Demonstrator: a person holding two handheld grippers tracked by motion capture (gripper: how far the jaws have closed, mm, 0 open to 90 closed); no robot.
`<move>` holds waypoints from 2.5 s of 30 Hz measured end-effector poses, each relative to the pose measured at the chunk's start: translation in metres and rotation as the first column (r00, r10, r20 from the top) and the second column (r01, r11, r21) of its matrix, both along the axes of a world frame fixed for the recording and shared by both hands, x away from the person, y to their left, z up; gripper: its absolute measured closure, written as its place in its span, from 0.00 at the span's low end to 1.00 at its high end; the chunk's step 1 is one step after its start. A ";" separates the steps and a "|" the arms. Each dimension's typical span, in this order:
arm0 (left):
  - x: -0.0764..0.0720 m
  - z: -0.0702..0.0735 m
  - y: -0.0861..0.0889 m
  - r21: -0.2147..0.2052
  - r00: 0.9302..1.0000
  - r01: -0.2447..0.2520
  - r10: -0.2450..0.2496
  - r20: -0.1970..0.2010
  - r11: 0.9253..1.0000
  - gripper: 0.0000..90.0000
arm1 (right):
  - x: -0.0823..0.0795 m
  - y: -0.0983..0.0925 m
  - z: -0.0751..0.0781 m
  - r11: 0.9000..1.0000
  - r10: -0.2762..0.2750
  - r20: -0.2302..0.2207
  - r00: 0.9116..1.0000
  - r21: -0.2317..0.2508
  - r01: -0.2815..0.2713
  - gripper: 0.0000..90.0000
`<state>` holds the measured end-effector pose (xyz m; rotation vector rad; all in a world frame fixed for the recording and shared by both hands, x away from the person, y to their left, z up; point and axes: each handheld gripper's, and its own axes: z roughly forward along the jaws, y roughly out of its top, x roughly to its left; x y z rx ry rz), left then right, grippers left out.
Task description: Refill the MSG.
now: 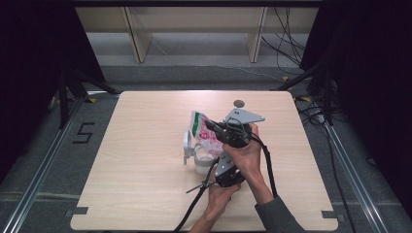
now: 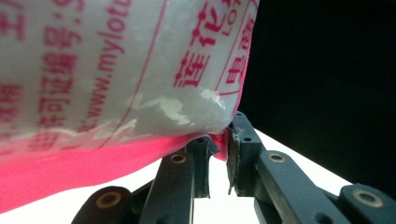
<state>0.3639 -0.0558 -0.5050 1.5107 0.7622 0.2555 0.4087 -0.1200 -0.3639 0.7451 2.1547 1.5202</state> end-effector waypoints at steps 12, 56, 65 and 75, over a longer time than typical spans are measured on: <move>0.000 0.000 0.000 -0.002 1.000 -0.001 0.001 0.006 1.000 0.89 | -0.001 0.001 0.001 1.000 -0.008 -0.003 1.000 0.000 0.008 1.00; 0.002 -0.001 0.003 0.043 1.000 0.020 -0.021 0.022 0.999 0.89 | -0.001 0.005 -0.002 1.000 0.001 -0.001 1.000 -0.018 -0.001 1.00; 0.001 0.000 0.003 0.055 1.000 0.018 -0.020 0.024 0.998 0.89 | -0.001 0.005 -0.002 1.000 -0.006 -0.005 1.000 0.001 0.006 1.00; 0.001 -0.001 0.002 0.046 0.999 0.020 -0.021 0.025 0.999 0.89 | 0.000 0.002 -0.001 1.000 -0.007 -0.010 1.000 -0.001 0.007 1.00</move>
